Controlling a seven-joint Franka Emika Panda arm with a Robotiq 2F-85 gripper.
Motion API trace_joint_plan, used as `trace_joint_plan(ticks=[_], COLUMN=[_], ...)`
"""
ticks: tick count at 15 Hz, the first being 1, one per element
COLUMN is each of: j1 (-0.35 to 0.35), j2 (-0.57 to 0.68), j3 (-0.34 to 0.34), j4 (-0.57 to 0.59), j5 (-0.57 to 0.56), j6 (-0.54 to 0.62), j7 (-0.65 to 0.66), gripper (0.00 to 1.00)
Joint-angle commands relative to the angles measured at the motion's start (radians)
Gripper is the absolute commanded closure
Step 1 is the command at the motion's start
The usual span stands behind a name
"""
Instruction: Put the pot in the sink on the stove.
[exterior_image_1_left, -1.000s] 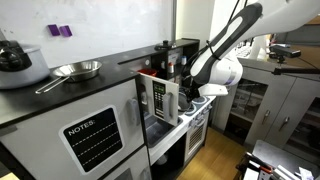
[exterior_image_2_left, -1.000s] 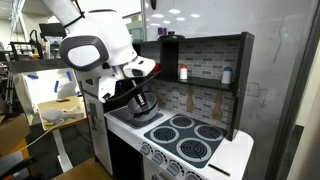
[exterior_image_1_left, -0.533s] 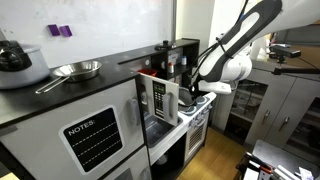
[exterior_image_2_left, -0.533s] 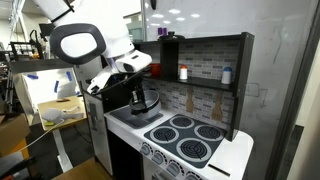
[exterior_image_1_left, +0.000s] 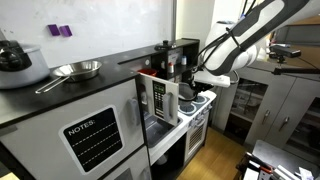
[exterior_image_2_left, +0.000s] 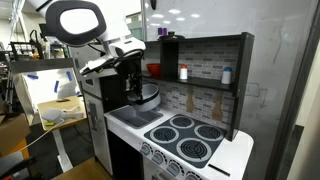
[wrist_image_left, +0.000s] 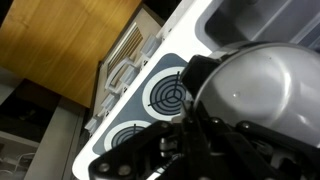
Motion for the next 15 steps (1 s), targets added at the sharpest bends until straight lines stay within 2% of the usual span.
trace_joint_plan(ticks=[1,6,15], j1=[0.025,0.043,0.091], j2=[0.004,0.047,0.209], j3=[-0.024,-0.042,-0.121], j4=[0.041,0.081,0.18], j5=[-0.066,-0.089,-0.055], j6=[-0.085,-0.127,-0.117], j7=[0.106,0.166,0.124], gripper=[0.99,0.99,0.99])
